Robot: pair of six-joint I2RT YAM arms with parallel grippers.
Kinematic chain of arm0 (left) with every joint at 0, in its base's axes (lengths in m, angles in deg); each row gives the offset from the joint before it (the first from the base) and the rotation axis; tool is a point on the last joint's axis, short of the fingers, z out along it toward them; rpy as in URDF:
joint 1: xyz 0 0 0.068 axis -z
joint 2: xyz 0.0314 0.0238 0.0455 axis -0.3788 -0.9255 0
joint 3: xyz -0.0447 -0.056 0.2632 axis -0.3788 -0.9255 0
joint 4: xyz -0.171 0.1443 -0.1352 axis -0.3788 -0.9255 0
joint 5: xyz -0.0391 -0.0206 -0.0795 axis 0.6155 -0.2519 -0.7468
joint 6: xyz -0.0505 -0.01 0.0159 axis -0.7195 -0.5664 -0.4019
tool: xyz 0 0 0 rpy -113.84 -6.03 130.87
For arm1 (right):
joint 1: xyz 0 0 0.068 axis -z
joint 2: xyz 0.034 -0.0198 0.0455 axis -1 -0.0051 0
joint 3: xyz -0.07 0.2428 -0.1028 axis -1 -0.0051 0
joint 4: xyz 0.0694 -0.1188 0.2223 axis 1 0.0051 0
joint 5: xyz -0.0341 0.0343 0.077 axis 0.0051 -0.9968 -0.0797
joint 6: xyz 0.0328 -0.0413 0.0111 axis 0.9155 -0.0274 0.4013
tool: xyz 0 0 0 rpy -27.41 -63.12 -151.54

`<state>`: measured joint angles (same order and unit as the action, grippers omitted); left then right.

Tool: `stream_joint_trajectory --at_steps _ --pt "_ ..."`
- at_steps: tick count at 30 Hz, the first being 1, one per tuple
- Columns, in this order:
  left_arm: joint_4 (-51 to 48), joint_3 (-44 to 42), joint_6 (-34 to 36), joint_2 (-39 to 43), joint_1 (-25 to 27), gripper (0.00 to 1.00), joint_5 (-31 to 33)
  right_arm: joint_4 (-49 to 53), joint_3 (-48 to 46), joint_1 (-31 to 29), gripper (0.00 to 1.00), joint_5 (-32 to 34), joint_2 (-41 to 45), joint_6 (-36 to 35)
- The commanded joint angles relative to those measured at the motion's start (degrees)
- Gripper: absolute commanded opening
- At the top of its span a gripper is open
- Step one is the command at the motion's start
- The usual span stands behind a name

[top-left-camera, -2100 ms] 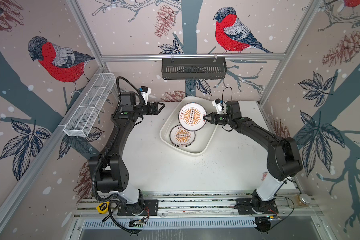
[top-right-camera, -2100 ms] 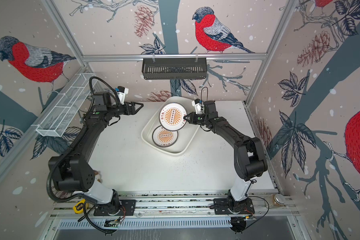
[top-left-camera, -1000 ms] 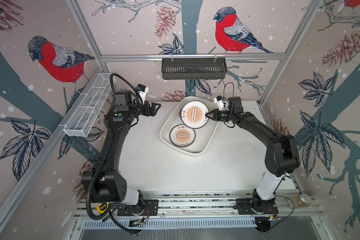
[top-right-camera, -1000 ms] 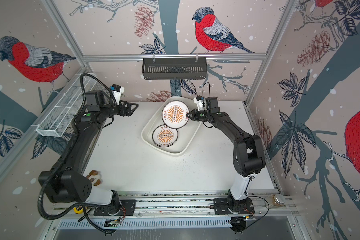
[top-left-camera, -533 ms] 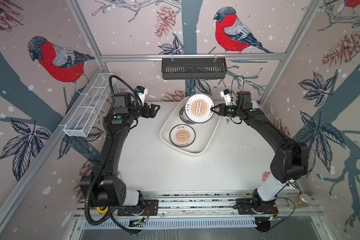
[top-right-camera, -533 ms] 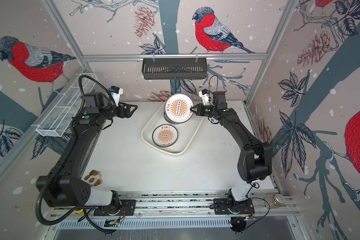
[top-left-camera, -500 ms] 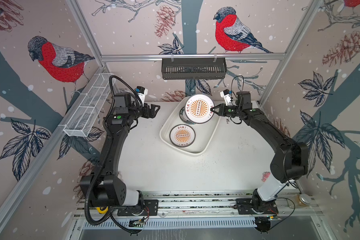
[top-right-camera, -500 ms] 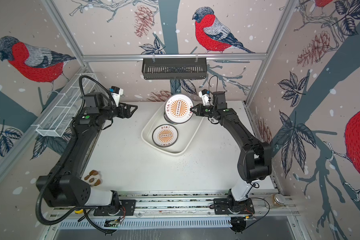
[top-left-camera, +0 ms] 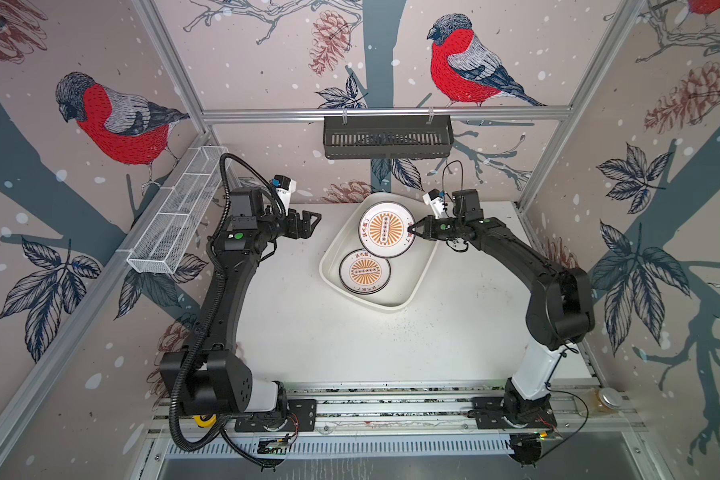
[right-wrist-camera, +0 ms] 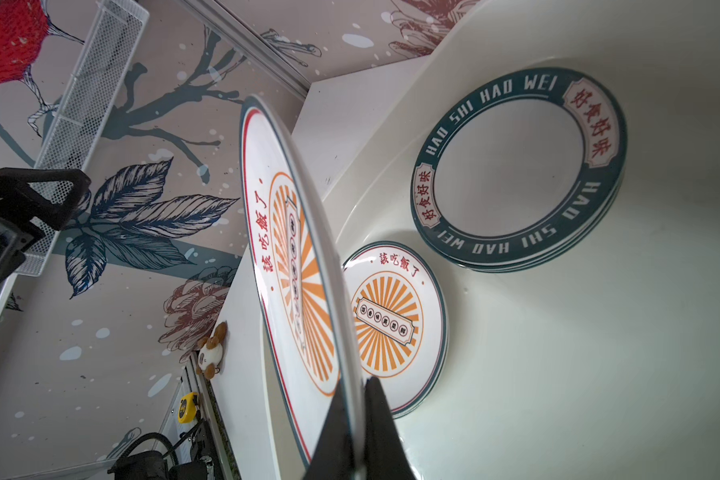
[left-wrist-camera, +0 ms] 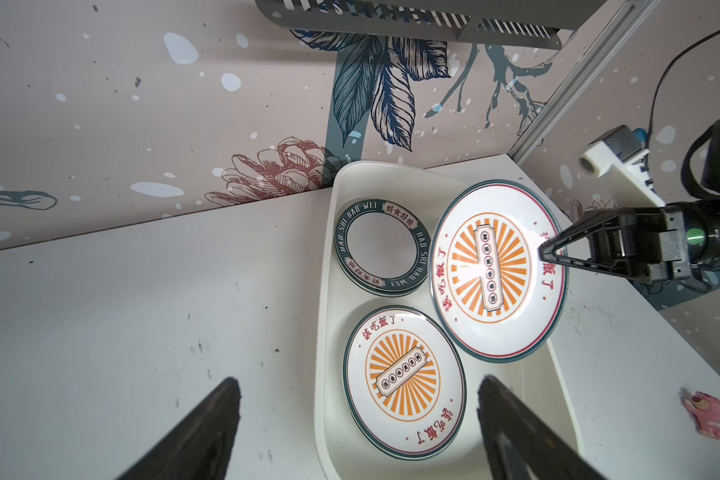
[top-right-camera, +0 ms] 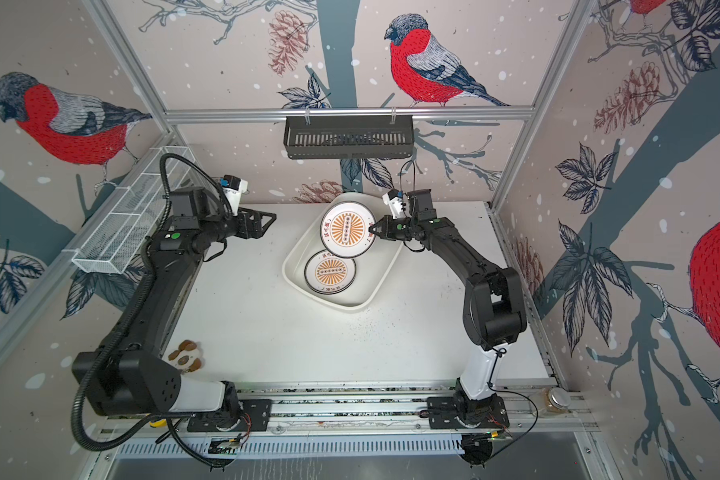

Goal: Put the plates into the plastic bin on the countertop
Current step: 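Lower the orange-sunburst plate onto the other sunburst plates in the bin with the right gripper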

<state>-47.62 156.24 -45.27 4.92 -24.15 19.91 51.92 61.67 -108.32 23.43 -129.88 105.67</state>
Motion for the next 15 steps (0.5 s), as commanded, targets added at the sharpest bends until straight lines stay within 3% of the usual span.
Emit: stream_joint_trajectory --at_steps 1,15 --pt "1.54 -0.04 -0.41 0.2 0.04 0.88 -1.18 0.22 2.04 -1.85 0.09 -0.09 -3.04 -1.37" --pt "2.59 -1.67 -1.19 0.8 -0.05 0.88 -2.35 3.88 8.11 -6.17 0.1 -0.15 -15.41 -0.38"
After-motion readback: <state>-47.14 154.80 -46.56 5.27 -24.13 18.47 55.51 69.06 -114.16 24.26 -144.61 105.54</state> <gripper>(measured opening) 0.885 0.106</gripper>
